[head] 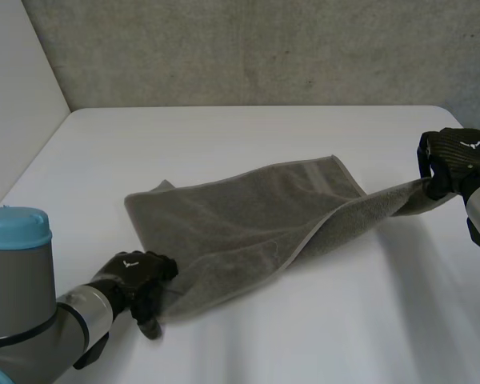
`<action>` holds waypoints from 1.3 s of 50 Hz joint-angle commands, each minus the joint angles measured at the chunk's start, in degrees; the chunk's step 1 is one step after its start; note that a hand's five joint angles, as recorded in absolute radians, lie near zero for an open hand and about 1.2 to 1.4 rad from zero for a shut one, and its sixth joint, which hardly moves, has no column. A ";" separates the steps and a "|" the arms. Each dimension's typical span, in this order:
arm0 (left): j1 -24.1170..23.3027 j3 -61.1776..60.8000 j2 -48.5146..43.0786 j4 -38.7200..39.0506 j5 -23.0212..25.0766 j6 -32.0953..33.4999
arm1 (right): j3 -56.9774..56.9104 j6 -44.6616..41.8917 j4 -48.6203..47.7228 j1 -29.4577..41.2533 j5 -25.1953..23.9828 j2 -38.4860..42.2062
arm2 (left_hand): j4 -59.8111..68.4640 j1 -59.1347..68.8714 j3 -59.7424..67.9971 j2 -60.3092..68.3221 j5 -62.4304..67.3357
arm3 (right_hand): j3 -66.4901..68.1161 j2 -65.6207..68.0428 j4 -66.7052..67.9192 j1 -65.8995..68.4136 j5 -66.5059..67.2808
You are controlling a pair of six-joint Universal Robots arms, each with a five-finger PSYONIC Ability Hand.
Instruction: Fold the towel.
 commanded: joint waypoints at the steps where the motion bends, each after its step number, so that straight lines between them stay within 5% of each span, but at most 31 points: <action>1: -0.09 -0.72 0.05 0.47 -0.10 0.09 | 0.35 0.05 -0.69 0.03 0.10 0.18 | 0.88 0.55 0.55 0.51 -9.50 | 3.68 4.16 3.71 10.86 5.82; 13: 1.76 -0.54 1.11 0.99 -0.28 0.09 | 0.70 -0.74 -0.87 0.20 0.01 0.44 | 6.44 6.10 6.10 6.06 -3.95 | 3.68 4.16 3.71 10.86 5.82; 29: 1.32 -7.31 15.96 0.29 1.39 0.27 | 0.61 -0.83 -1.39 0.38 0.10 1.59 | 8.12 7.78 7.78 7.75 -2.27 | 3.68 4.16 3.71 10.86 5.82; 65: -1.49 2.79 -2.67 4.69 0.42 3.52 | 1.49 -2.23 -1.66 0.47 -0.17 2.29 | -8.87 -9.21 -9.21 -9.24 -19.26 | 3.68 4.16 3.71 10.86 5.82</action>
